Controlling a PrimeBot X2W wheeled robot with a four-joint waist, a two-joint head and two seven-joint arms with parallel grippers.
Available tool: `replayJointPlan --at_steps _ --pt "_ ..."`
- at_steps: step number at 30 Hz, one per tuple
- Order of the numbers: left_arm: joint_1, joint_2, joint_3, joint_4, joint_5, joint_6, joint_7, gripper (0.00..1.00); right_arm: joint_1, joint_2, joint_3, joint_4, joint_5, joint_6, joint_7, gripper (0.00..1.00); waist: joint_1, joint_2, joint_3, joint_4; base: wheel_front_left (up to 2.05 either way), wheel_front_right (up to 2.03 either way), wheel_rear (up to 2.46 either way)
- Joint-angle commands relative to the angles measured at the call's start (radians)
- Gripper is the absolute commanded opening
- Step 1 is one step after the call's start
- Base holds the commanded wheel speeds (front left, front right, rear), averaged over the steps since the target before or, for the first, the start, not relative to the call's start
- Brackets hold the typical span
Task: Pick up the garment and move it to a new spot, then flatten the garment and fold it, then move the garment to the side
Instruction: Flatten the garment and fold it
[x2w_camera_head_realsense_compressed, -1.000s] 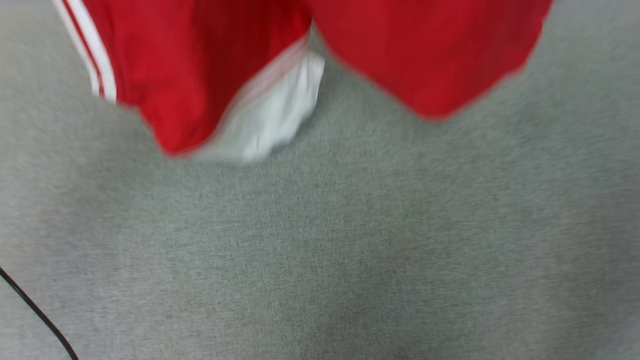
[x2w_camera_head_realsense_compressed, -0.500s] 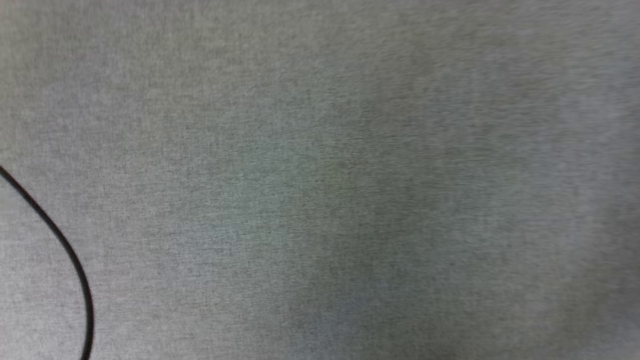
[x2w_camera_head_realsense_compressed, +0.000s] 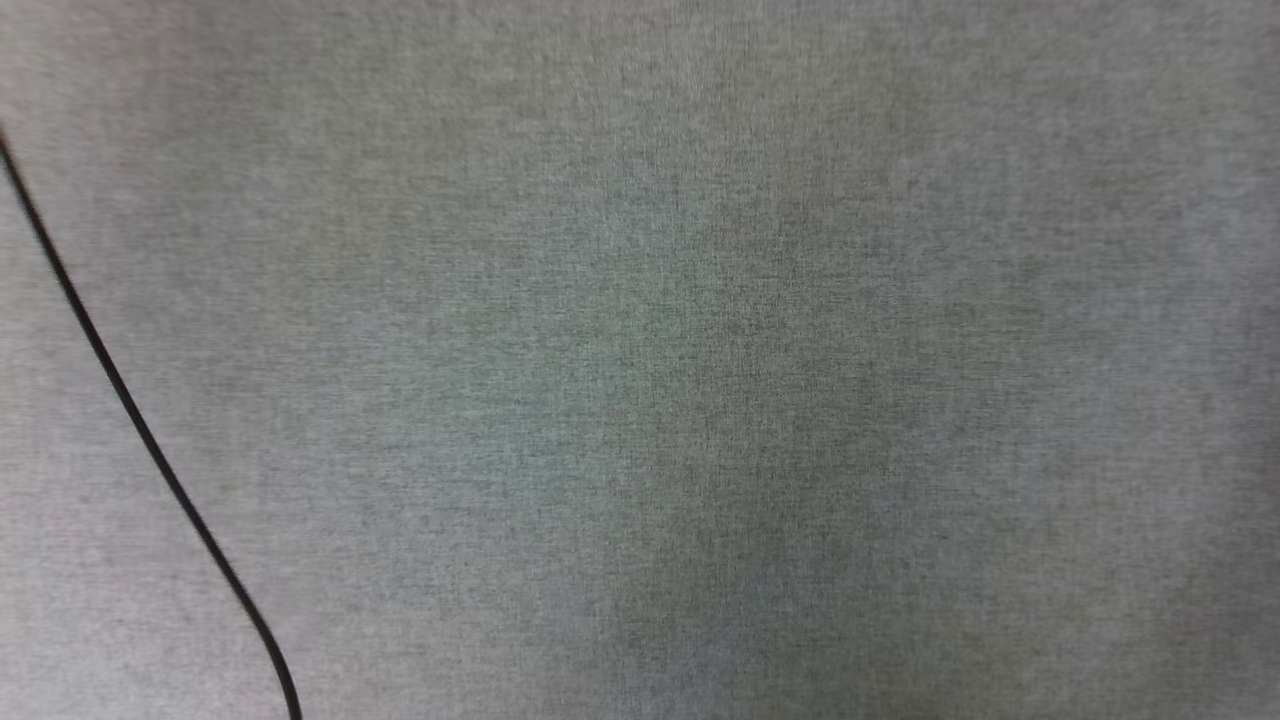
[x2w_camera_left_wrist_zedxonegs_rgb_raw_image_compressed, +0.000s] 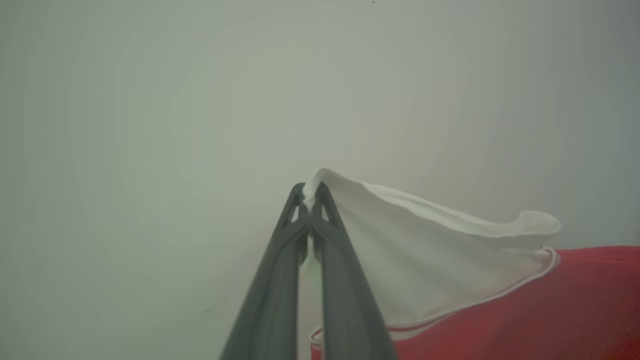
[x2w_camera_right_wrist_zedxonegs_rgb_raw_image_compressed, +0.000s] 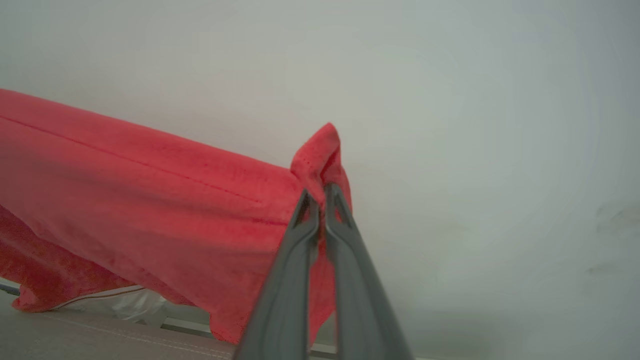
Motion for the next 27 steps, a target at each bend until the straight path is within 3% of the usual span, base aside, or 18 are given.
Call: replayJointPlan --at_steps 1,6,14,23,27 --pt "0.086 -0.011 -0.013 0.001 -0.010 -0.007 -0.017 0.00 0.055 -0.001 0.005 0.025 0.010 -0.001 -0.019 0.00 -0.0001 0.0000 -0.025 0.002 0.00 0.00 0.00" --pt "0.322 -0.028 -0.047 -0.031 -0.035 -0.010 -0.056 0.00 0.200 -0.013 0.068 0.061 0.032 -0.001 -0.053 0.00 -0.0001 0.0000 -0.088 0.008 0.00 0.00 0.00" --pt "0.742 -0.049 -0.069 -0.118 -0.091 0.031 -0.094 0.00 0.445 -0.036 0.151 0.106 0.082 -0.001 -0.089 0.00 -0.0001 0.0000 -0.214 0.035 0.00 0.00 0.00" --pt "1.123 0.022 -0.127 -0.227 -0.134 0.038 -0.041 0.00 0.692 -0.059 0.192 0.109 0.187 -0.001 -0.096 0.00 -0.0001 0.0000 -0.380 0.057 0.00 0.00 0.00" --pt "1.271 0.061 -0.152 -0.323 -0.142 0.076 -0.005 0.00 0.816 -0.073 0.213 0.087 0.221 -0.001 -0.108 0.00 -0.0001 0.0000 -0.455 0.068 0.00 0.00 0.00"
